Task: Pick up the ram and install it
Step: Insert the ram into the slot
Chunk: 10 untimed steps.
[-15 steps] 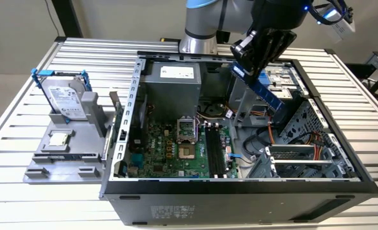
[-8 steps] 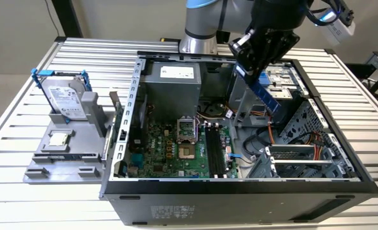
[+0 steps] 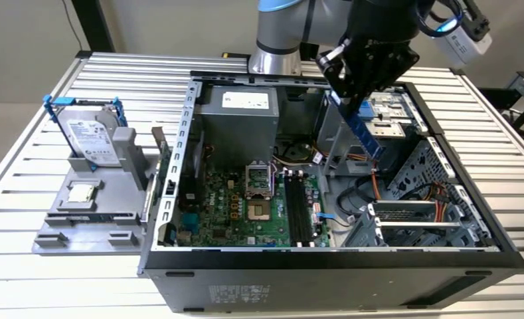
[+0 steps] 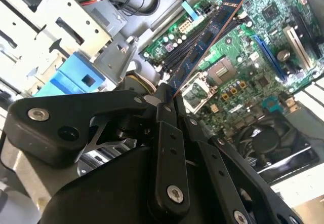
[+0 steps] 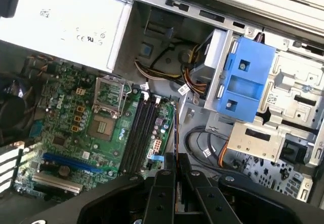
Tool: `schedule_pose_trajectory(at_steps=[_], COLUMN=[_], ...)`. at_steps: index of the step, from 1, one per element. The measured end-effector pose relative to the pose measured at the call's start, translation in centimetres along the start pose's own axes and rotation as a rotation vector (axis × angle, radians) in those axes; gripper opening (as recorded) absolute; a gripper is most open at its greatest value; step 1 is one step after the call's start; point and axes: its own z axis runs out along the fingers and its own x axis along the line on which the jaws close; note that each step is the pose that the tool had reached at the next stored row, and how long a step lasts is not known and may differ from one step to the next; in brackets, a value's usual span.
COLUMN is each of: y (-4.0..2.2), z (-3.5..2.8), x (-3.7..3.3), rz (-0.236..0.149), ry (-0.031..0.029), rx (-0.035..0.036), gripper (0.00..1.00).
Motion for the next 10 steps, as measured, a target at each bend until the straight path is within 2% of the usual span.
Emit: schedule_pose_trajectory(at_steps=[6, 10], y=[0.00, -0.01], z=[0.06, 0.08], x=[0.00, 0.01], rz=[0.059, 0.064], ry=[-0.0019, -0.0022], rx=[0.0018, 0.0017], gripper=[0.00, 0.00])
